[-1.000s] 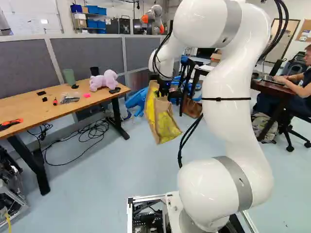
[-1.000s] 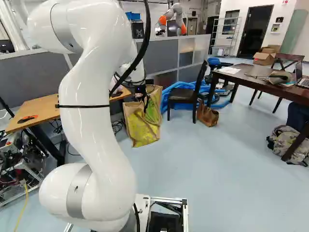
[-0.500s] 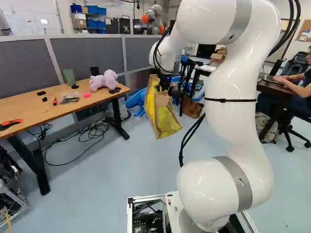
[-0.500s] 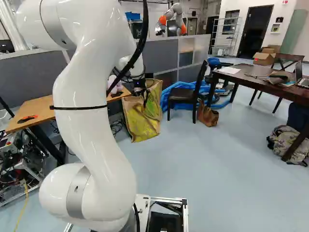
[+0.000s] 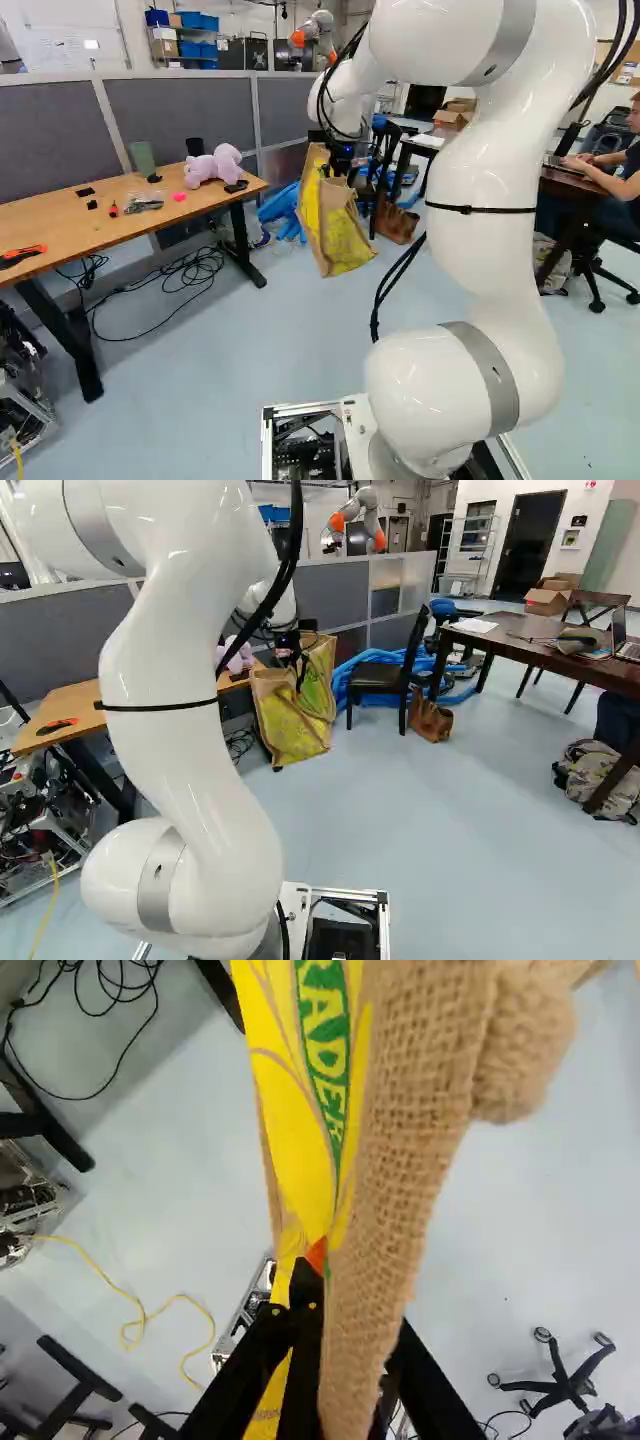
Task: Pick up the bag on the ground and place it on the table
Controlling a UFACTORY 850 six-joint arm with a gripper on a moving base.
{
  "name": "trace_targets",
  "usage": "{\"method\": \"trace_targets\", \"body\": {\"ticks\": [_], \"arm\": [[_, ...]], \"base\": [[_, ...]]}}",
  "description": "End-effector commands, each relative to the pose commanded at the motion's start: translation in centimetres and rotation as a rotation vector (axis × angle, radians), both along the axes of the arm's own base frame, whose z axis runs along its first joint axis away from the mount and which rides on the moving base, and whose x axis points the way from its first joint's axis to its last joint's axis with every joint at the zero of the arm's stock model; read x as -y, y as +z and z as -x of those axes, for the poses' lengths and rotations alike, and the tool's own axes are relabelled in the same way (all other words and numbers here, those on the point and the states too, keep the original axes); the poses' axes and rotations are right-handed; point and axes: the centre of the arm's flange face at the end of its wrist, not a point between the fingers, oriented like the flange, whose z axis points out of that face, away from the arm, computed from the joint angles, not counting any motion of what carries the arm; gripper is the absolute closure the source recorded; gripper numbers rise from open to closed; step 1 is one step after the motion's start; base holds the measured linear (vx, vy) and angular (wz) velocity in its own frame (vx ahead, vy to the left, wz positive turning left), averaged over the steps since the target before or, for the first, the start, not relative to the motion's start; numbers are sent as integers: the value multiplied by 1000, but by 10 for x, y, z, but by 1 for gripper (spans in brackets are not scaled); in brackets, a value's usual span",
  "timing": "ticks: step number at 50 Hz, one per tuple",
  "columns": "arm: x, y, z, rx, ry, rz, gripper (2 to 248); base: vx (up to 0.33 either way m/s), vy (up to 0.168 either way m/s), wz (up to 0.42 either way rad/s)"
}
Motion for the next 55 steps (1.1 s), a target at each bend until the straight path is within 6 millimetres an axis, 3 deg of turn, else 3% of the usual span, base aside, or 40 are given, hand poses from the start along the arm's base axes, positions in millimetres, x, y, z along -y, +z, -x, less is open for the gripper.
{"method": "trace_targets", "body": {"ticks": [55], "arm": [[3,87,12,-30,-4,1,224]], "base": [[0,0,0]]}}
